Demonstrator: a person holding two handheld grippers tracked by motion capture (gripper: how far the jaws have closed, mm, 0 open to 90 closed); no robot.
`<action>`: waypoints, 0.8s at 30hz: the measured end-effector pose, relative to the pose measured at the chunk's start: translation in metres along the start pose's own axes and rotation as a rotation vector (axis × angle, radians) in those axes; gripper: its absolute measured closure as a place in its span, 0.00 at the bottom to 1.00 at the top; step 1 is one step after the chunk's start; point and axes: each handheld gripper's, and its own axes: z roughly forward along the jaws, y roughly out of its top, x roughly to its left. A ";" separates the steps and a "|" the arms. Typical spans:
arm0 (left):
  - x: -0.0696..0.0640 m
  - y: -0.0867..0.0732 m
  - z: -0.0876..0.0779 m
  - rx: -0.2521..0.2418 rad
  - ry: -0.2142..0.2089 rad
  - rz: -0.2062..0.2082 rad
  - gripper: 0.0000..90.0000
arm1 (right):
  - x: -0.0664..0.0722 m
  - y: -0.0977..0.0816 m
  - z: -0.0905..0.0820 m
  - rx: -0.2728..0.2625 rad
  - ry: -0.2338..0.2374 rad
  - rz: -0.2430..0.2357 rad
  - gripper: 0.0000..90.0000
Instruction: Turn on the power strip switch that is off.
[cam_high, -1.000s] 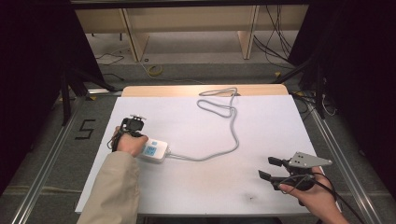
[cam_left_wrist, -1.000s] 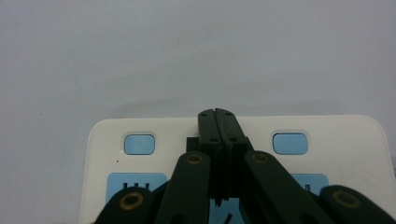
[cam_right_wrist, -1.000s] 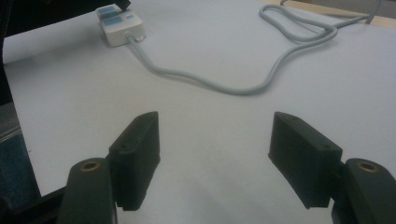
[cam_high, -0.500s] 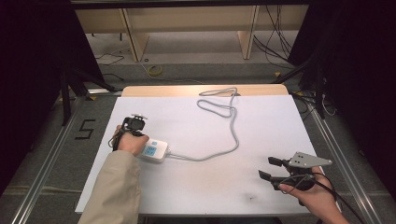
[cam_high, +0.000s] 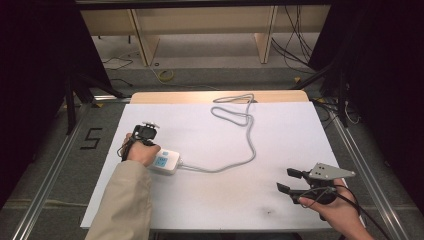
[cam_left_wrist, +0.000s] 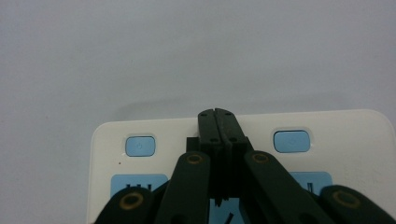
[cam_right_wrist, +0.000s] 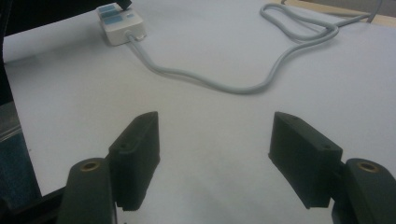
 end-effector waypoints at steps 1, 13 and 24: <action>0.000 0.000 0.000 0.000 0.000 0.000 1.00 | 0.000 0.000 0.000 -0.001 0.000 0.000 0.37; 0.003 0.000 0.000 0.007 -0.019 -0.017 1.00 | 0.000 0.000 0.000 0.000 0.000 -0.001 0.37; 0.002 0.003 0.001 0.019 -0.018 -0.030 1.00 | 0.000 0.000 0.001 0.003 0.000 -0.001 0.37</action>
